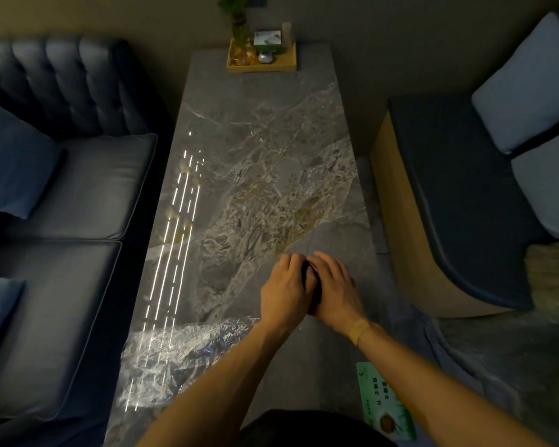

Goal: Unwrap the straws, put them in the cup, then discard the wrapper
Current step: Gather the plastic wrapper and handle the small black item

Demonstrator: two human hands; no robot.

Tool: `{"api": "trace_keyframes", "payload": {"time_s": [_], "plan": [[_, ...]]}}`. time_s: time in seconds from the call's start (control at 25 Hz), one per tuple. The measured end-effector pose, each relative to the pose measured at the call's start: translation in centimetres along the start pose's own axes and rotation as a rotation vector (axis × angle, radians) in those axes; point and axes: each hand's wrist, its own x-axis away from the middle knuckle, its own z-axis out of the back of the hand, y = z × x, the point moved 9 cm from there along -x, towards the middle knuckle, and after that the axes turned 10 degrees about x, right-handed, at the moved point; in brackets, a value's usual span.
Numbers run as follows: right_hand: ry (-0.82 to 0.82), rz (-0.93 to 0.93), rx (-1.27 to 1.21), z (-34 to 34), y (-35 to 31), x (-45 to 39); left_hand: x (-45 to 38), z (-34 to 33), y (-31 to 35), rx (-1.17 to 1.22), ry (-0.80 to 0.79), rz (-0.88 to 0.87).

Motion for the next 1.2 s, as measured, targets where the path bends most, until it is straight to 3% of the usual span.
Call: {"api": "trace_keyframes", "payload": {"time_s": [0.16,0.4,0.6,0.92,1.2], "plan": [[0.005,0.009,0.087,0.1,-0.1,0.0,-0.2,0.2,-0.3,-0.05,-0.026,-0.048],[0.025,-0.002,0.101,-0.1,-1.1,-0.7,0.2,0.2,-2.2,0.257,-0.129,0.067],[0.027,0.011,0.131,0.0,-1.3,-0.8,2.2,-0.5,-1.8,-0.024,-0.192,-0.116],[-0.011,-0.035,0.168,0.1,-2.0,-1.1,1.4,-0.2,-1.8,-0.113,-0.256,-0.091],[-0.084,-0.029,0.068,0.2,0.2,1.4,3.9,2.8,-5.5,0.383,-0.03,0.199]]}}
